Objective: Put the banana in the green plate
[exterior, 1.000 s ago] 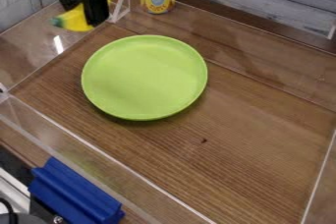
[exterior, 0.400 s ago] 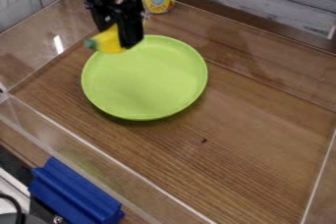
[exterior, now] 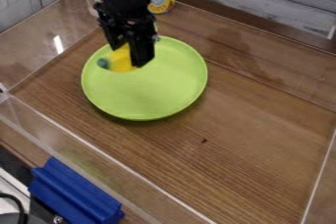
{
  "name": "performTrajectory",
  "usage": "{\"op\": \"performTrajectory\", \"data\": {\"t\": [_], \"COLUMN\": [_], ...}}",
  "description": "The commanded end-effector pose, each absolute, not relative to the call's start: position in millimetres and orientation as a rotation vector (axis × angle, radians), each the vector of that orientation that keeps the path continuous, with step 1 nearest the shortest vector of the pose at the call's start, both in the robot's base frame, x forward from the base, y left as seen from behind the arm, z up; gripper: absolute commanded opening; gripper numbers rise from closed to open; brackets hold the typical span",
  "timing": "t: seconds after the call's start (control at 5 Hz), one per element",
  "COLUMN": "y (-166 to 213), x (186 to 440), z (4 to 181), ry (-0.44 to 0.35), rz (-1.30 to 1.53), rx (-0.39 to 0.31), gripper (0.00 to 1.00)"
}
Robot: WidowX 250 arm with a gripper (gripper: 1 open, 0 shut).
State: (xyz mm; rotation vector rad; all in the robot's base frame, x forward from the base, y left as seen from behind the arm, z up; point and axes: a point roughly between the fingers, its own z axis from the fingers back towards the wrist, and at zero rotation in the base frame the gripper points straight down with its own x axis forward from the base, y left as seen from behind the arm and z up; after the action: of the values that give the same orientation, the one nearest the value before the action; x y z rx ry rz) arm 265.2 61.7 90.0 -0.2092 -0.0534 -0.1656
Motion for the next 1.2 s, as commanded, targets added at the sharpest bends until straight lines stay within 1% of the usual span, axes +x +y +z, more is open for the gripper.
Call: {"op": "performTrajectory", "data": {"t": [0.0,0.2,0.6,0.8,1.0], "y": [60.5,58.8,55.2,56.6,60.4], "x": [271.7,272.9,277.5,282.2,288.7], "z": [85.2,71.1,53.3,46.7,54.5], "ry": [-0.078,-0.071,-0.047,-0.038,-0.049], "rz": [-0.180,-0.172,-0.162,-0.150,-0.142], "rx": [-0.190,-0.183,-0.168,-0.161,-0.158], "gripper": [0.00,0.00,0.00,1.00,1.00]}}
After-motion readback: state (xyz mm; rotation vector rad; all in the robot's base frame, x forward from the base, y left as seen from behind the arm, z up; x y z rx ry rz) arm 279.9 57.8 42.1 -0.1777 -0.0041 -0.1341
